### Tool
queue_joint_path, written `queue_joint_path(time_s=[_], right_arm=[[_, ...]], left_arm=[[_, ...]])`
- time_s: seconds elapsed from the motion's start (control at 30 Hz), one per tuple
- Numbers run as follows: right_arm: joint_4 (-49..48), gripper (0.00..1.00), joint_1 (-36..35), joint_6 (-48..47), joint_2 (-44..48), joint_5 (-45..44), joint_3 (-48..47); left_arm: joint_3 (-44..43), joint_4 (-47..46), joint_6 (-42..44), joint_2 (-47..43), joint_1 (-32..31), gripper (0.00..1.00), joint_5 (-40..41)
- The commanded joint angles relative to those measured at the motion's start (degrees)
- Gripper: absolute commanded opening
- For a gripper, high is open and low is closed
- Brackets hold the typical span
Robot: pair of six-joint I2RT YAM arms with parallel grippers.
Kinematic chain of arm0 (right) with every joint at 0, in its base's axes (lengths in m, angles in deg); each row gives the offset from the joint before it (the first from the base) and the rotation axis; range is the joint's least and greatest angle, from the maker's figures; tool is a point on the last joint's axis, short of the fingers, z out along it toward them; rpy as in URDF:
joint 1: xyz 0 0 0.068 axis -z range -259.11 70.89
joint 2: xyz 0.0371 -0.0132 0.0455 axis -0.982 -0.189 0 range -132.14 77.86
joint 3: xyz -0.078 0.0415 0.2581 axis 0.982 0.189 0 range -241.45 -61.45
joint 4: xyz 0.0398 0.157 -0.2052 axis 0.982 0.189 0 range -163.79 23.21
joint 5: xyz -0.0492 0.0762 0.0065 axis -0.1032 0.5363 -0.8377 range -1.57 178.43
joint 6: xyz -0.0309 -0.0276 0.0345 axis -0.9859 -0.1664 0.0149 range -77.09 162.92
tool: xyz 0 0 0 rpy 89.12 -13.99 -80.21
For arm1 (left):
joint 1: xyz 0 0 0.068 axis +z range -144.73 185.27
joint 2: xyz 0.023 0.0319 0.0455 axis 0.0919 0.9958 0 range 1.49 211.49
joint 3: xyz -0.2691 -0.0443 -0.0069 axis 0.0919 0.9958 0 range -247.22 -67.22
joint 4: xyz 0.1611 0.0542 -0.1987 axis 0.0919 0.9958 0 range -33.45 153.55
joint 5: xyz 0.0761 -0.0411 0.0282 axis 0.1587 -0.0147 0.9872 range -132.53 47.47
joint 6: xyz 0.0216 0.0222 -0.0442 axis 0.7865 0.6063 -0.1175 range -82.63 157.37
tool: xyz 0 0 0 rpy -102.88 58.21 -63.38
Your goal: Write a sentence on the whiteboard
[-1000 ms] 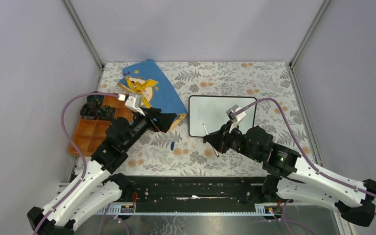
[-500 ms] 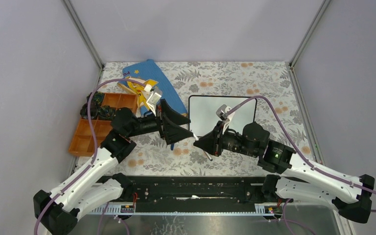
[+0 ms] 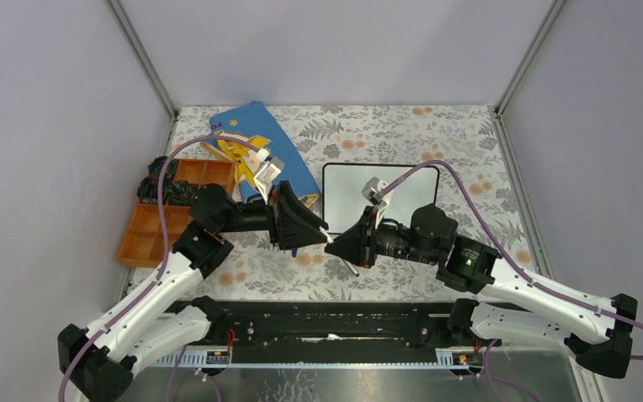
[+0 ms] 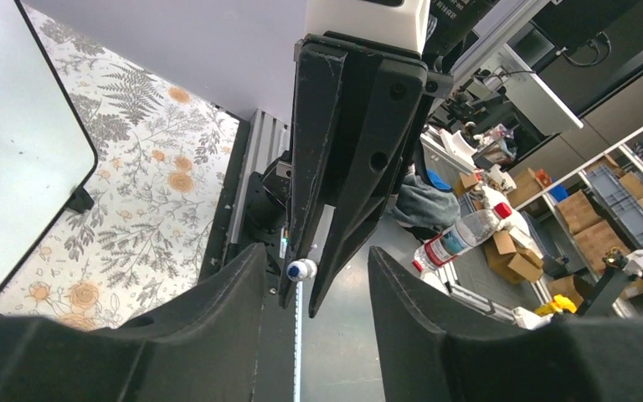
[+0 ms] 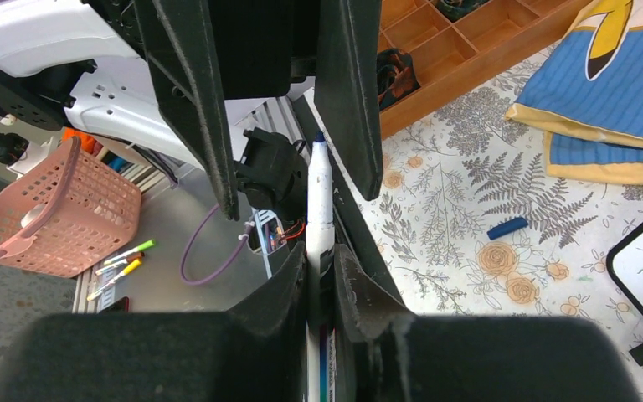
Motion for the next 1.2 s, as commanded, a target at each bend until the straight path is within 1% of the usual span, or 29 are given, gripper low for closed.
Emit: queue_joint_path(time_s=[0.0, 0.17, 0.43, 0.6, 0.7, 0.8, 0.83, 0.87, 0.9, 0.97, 1.0, 1.03, 1.1, 1.17], right_arm=[[-3.7, 0.0, 0.0, 0.7, 0.3, 1.9, -2.4], [-3.7, 0.0, 0.0, 0.9, 0.3, 2.7, -2.5], [-3.8, 0.0, 0.0, 0.7, 0.1, 2.9, -2.5], [-3.9, 0.0, 0.0, 0.6, -0.2, 3.1, -2.6], [-4.0, 0.0, 0.0, 0.7, -0.2, 3.2, -2.8], [-4.2, 0.0, 0.1, 1.4, -0.2, 3.2, -2.9], [-4.4, 0.02, 0.1, 1.8, -0.1, 3.2, -2.9], [-4.7, 0.08, 0.0, 2.4, -0.1, 2.9, -2.9], [-5.0, 0.16, 0.0, 2.8, 0.0, 2.8, -2.9], [-5.9, 0.4, 0.0, 3.8, 0.1, 2.6, -2.8], [-6.4, 0.49, 0.0, 4.5, 0.2, 2.4, -2.7], [-7.0, 0.55, 0.0, 5.1, 0.3, 2.2, -2.6], [-8.7, 0.66, 0.0, 6.7, 0.9, 0.8, -1.9], [-12.2, 0.71, 0.0, 9.2, 2.1, -1.0, 0.0]], left_arm=[[-1.5, -1.4, -0.6, 0.2, -0.1, 0.52, -1.6], [-1.6, -1.4, -1.1, 0.7, -0.2, 0.49, -2.0], [-1.6, -1.3, -1.4, 1.0, -0.1, 0.29, -2.7], [-1.7, -1.0, -1.2, 1.2, -0.1, 0.13, -3.0], [-1.7, -0.9, -1.3, 1.2, -0.1, 0.01, -2.7], [-1.5, -0.6, -1.7, 1.0, -0.1, 0.0, -1.3], [-1.4, -0.7, -2.0, 0.9, -0.1, 0.0, -0.8], [-1.3, -0.9, -2.4, 0.7, -0.2, 0.0, -0.3], [-1.3, -1.4, -2.8, 0.5, -0.2, 0.0, 0.3], [-0.9, -2.2, -3.5, -0.2, -0.1, 0.0, 1.7], [-0.7, -2.7, -3.9, -0.8, -0.2, 0.0, 2.8], [-0.4, -3.1, -4.3, -1.5, -0.2, 0.0, 4.1], [0.6, -4.9, -5.7, -3.0, -0.1, 0.0, 7.3], [2.2, -7.4, -8.8, -4.9, -0.2, 0.0, 12.2]])
